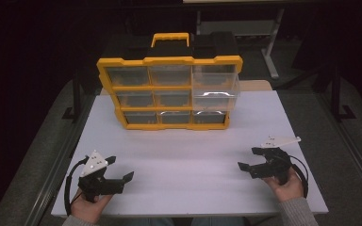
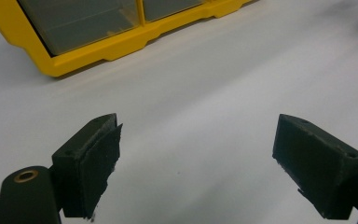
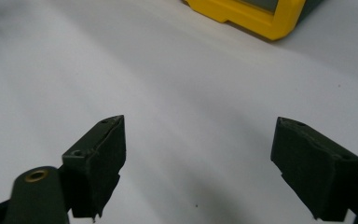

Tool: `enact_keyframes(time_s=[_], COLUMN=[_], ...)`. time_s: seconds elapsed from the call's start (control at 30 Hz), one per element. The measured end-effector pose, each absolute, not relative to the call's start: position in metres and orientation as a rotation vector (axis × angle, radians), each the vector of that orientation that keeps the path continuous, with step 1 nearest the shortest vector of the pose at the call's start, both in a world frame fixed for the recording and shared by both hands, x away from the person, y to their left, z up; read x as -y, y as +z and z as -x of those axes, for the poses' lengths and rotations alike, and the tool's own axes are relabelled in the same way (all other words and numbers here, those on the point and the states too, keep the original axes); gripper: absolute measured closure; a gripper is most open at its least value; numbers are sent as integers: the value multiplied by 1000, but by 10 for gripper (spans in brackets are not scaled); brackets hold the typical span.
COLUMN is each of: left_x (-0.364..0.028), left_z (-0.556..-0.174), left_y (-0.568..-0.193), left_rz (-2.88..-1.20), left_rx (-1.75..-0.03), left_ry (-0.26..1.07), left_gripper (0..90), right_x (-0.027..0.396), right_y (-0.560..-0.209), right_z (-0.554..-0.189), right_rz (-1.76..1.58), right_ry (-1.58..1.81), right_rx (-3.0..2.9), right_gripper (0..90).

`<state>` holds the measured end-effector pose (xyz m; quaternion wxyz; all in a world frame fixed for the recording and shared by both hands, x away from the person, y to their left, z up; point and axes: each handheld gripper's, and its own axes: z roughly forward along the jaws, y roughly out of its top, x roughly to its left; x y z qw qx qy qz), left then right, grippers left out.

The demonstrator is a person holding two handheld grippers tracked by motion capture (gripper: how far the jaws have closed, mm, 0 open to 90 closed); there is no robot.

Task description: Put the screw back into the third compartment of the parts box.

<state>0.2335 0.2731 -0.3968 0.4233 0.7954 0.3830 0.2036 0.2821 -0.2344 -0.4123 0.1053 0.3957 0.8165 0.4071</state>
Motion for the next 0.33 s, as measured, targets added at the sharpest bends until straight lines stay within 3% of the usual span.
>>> enact_keyframes(time_s=[0.33], left_x=[-273], left_z=[-234], left_y=[-397], left_rz=[-2003], left_rx=[-938], left_ry=[515], left_gripper=[142], right_x=[233], right_y=[-424], right_z=[-275], right_rz=[-1170], right_ry=[1239], right_rx=[-2413], right_gripper=[155])
